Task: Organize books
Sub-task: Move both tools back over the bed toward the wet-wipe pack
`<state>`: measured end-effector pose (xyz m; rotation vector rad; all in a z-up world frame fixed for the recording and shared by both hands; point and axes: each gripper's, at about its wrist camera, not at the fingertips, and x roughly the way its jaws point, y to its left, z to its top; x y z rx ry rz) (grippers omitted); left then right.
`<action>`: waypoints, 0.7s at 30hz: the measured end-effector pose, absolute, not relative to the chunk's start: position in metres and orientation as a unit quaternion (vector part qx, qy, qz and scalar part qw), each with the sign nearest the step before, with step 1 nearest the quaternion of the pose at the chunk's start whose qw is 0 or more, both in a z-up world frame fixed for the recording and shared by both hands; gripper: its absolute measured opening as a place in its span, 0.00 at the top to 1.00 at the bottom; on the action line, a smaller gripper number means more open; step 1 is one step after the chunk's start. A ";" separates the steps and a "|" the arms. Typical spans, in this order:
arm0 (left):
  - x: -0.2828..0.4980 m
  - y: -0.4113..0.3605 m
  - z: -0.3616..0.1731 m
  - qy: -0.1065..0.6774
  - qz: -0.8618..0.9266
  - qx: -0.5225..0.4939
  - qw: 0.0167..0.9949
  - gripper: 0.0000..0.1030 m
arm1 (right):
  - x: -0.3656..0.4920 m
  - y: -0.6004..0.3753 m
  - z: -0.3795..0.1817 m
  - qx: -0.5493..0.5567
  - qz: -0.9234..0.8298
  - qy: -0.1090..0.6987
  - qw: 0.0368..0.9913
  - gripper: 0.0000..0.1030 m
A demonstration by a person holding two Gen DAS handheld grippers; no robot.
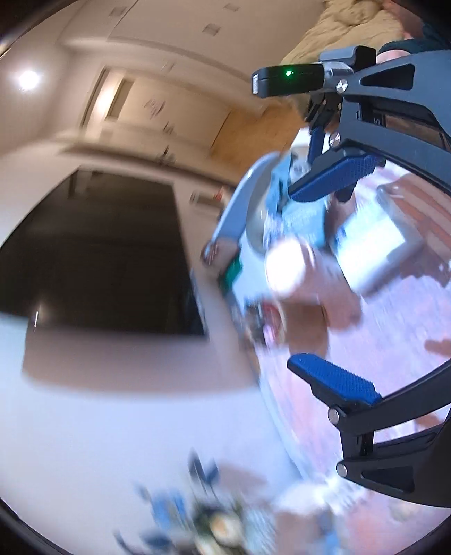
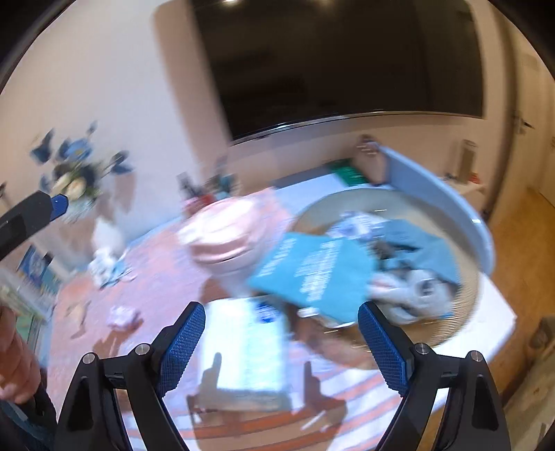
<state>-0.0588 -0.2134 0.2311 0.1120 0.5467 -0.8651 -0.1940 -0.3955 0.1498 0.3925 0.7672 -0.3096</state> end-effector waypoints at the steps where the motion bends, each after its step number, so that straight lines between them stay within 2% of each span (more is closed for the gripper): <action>1: -0.057 -0.198 0.231 0.260 -0.402 0.045 0.877 0.10 | -0.189 -0.386 0.148 0.187 -0.138 0.373 0.898 0.14; 11: -0.035 -0.035 0.199 0.299 -0.239 -0.031 0.923 0.10 | -0.129 -0.268 0.117 0.142 -0.016 0.413 0.900 0.14; 21: -0.028 0.059 0.115 0.320 -0.157 -0.077 0.931 0.10 | -0.067 -0.199 0.049 0.141 0.076 0.424 0.892 0.14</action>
